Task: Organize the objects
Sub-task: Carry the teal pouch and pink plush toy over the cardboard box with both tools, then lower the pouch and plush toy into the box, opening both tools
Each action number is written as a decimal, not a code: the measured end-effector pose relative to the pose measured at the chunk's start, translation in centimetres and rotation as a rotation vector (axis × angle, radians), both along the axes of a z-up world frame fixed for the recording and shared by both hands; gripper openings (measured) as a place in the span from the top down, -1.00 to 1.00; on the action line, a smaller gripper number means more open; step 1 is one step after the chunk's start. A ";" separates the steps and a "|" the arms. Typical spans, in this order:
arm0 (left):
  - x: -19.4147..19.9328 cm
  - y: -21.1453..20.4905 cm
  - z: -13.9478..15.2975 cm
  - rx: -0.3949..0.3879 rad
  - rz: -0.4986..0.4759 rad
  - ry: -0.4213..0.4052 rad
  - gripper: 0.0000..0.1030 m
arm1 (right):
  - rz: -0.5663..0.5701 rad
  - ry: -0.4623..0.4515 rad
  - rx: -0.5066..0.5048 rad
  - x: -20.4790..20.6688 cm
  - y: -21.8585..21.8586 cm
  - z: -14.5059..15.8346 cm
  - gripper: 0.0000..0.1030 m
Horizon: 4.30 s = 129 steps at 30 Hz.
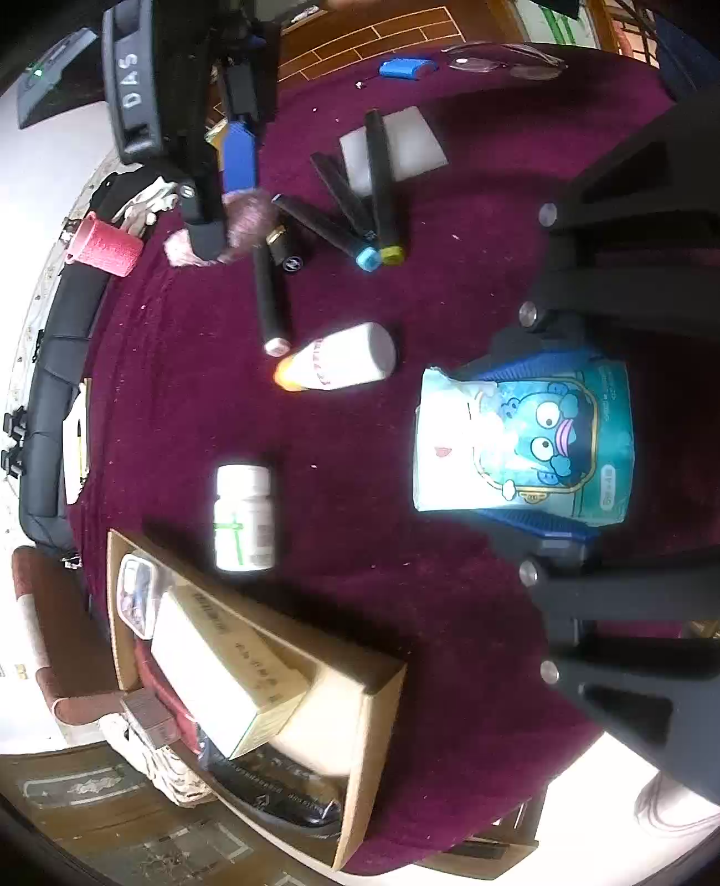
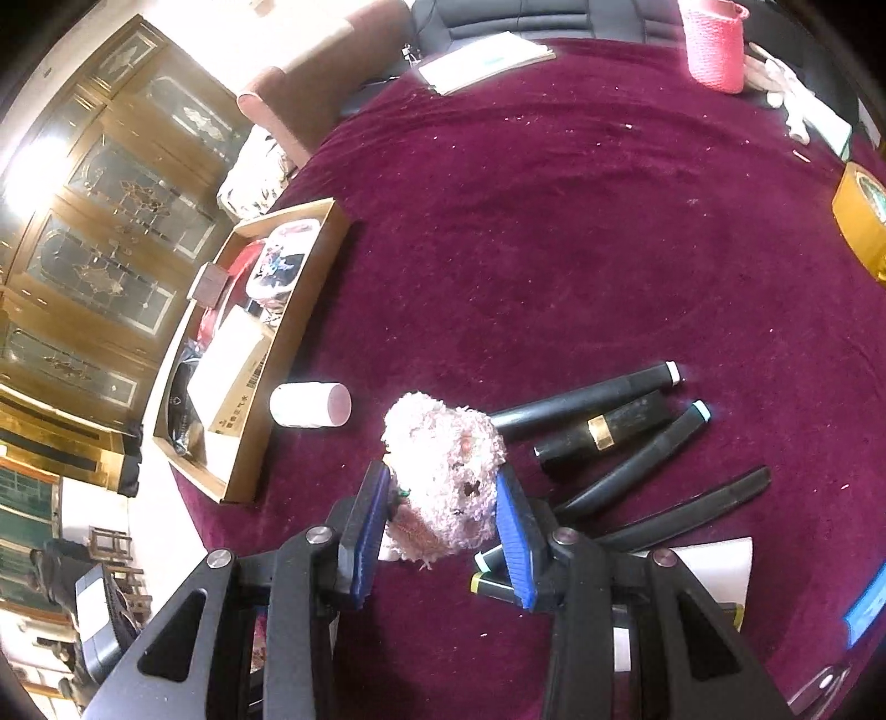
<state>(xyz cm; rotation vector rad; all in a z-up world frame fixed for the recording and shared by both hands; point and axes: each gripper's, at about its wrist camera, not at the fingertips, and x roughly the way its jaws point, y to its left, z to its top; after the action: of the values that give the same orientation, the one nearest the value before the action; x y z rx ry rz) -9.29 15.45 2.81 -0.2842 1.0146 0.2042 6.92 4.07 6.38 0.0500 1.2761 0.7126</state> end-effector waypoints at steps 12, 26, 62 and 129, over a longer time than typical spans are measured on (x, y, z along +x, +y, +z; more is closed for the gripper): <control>0.5 -1.1 3.4 -0.011 0.010 -0.029 0.22 | -0.023 0.011 0.079 0.5 -1.9 1.0 0.20; 2.7 -2.1 5.6 -0.015 0.001 -0.027 0.22 | -0.069 0.023 0.163 0.8 -6.0 1.2 0.20; 2.2 20.7 6.4 -0.211 -0.070 -0.188 0.21 | -0.108 -0.124 0.063 -2.8 11.4 6.1 0.19; 2.2 26.4 2.1 -0.349 -0.059 -0.209 -0.35 | 0.017 -0.042 -0.005 0.5 27.5 2.2 -0.14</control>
<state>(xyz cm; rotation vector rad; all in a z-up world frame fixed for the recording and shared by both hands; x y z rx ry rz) -7.11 41.90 4.87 -0.5802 0.8468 -0.0583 7.47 31.53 8.57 0.0196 1.2390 0.7219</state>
